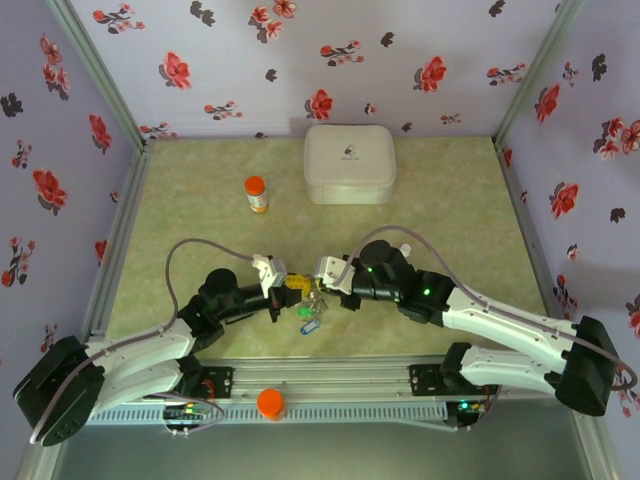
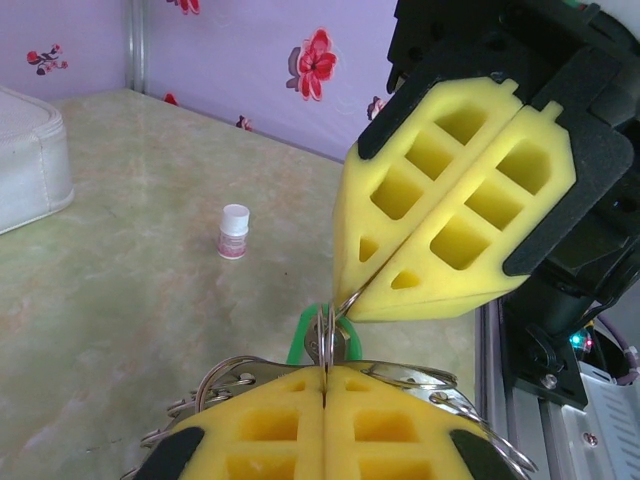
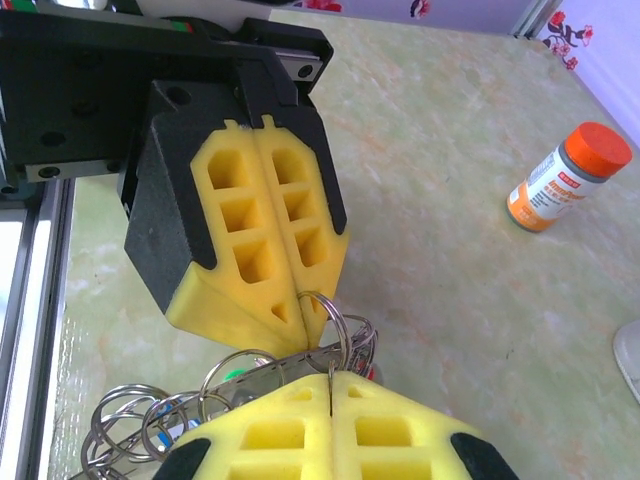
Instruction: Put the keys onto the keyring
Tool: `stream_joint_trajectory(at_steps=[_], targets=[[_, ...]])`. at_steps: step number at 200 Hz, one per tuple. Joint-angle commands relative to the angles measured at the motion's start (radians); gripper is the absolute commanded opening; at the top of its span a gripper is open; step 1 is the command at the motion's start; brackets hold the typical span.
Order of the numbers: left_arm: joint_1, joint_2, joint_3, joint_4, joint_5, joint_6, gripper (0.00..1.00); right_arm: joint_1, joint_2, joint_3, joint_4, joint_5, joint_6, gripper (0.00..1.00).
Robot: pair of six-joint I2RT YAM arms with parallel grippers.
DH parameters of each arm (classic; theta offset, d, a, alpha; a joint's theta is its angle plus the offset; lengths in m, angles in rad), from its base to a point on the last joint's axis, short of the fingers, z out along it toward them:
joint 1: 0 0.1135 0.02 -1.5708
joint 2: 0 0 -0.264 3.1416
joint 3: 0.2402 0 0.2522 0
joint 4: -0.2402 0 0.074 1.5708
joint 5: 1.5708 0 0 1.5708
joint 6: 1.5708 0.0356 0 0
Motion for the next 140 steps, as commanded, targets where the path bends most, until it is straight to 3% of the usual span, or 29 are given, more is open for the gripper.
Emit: stream_joint_trajectory(at_steps=[1,32,56,73,115,140], targets=[[-0.001,-0.013,0.014,0.079,0.012,-0.005,0.0,0.008,0.019,0.028,-0.066,-0.051,-0.024,0.0],[-0.001,-0.01,0.017,0.081,0.012,0.005,0.0,0.008,0.037,0.04,-0.107,-0.143,-0.018,0.0],[-0.002,-0.009,0.017,0.082,0.012,0.01,0.0,0.006,0.018,0.027,-0.086,-0.152,0.034,0.16],[-0.001,-0.003,0.02,0.08,0.02,0.019,0.0,-0.025,-0.012,0.017,-0.068,-0.195,0.069,0.2],[-0.003,0.031,0.034,0.072,0.064,0.073,0.0,-0.166,-0.072,-0.04,0.078,-0.422,0.245,0.24],[-0.003,0.046,0.042,0.077,0.104,0.097,0.0,-0.181,-0.049,-0.042,0.07,-0.386,0.242,0.21]])
